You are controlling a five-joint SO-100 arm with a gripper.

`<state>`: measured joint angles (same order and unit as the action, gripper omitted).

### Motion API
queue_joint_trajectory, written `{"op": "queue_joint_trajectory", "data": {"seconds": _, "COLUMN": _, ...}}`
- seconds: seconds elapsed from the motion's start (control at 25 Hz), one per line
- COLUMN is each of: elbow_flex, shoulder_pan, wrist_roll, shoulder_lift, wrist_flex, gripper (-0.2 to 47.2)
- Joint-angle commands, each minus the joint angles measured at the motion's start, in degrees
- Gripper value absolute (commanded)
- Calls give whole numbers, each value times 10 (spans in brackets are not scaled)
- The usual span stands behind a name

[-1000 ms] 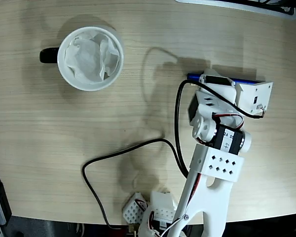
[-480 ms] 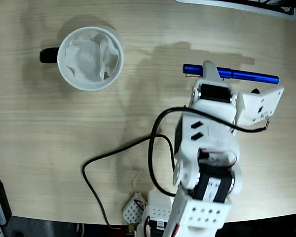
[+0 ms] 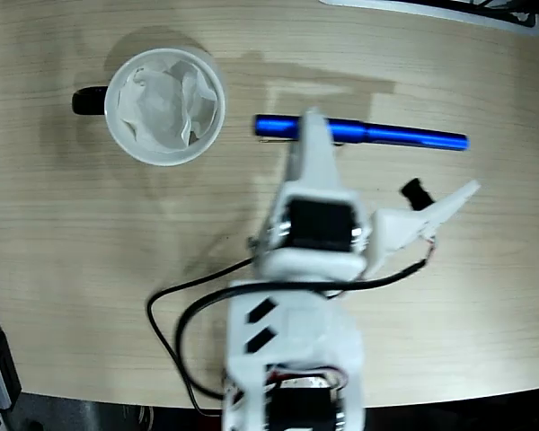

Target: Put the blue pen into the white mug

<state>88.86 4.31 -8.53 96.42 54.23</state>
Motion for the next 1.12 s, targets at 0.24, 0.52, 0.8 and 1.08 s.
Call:
{"op": "queue_joint_trajectory", "data": {"seconds": 0.24, "elbow_flex": -3, "shoulder_pan": 131, "wrist_roll": -129, "shoulder_lift": 83, "wrist_flex": -57, "gripper": 0}}
{"op": "queue_joint_trajectory", "data": {"seconds": 0.52, "elbow_flex": 106, "shoulder_pan": 229, "wrist_roll": -211, "shoulder_lift": 131, "wrist_flex": -226, "gripper": 0}}
{"op": "queue_joint_trajectory", "data": {"seconds": 0.8, "elbow_flex": 243, "shoulder_pan": 311, "wrist_roll": -267, "shoulder_lift": 208, "wrist_flex": -395, "gripper": 0}}
{"op": "queue_joint_trajectory", "data": {"seconds": 1.08, "elbow_flex": 343, "shoulder_pan": 323, "wrist_roll": -279, "shoulder_lift": 238, "wrist_flex": -482, "gripper": 0}}
